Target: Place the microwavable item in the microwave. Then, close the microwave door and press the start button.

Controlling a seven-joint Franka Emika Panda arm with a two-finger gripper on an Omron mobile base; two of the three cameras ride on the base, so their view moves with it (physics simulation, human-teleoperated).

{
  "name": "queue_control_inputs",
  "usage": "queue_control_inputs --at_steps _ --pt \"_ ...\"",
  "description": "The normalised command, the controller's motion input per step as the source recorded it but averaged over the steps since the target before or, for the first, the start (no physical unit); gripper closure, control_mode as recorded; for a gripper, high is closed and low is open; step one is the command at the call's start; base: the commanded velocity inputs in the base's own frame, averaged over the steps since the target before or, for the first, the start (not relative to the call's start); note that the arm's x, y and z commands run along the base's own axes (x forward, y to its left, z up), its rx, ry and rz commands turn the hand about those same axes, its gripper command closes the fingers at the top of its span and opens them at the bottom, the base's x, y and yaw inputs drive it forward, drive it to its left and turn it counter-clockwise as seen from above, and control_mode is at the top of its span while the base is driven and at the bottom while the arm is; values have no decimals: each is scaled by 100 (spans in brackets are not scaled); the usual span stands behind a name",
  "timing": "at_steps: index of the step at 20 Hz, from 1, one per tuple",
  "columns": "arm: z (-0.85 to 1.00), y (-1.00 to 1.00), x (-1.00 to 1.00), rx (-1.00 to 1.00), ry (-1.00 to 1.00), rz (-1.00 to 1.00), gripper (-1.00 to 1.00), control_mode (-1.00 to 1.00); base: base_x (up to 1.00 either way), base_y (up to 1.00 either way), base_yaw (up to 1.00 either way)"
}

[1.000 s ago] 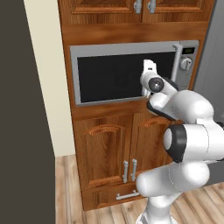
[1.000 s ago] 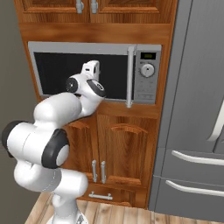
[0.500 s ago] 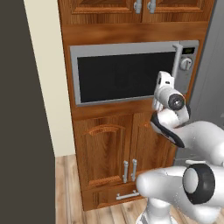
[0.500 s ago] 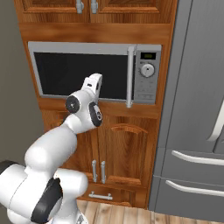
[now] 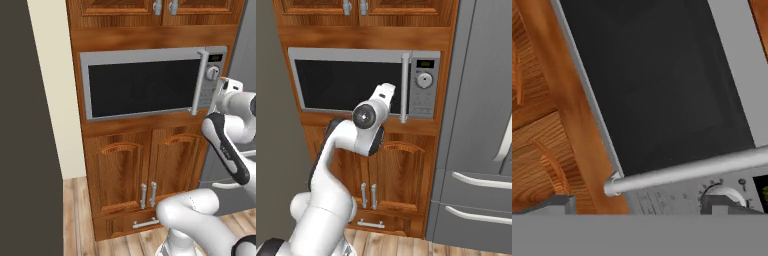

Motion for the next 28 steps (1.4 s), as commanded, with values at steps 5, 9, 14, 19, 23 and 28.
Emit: queue_control_inputs --at_steps 5,9,14,19,23,28 --pt "-4 -87 -63 16 6 3 -100 -100 0 0 0" --pt "-57 -20 2 4 4 6 -100 -100 0 0 0" --pt "-50 0 35 0 0 13 -100 -100 0 0 0" --pt "-24 0 41 1 0 12 -100 -100 0 0 0" --pt "-3 -14 27 1 0 4 -100 -100 0 0 0" --pt "-2 -11 30 2 1 1 -100 -100 0 0 0"
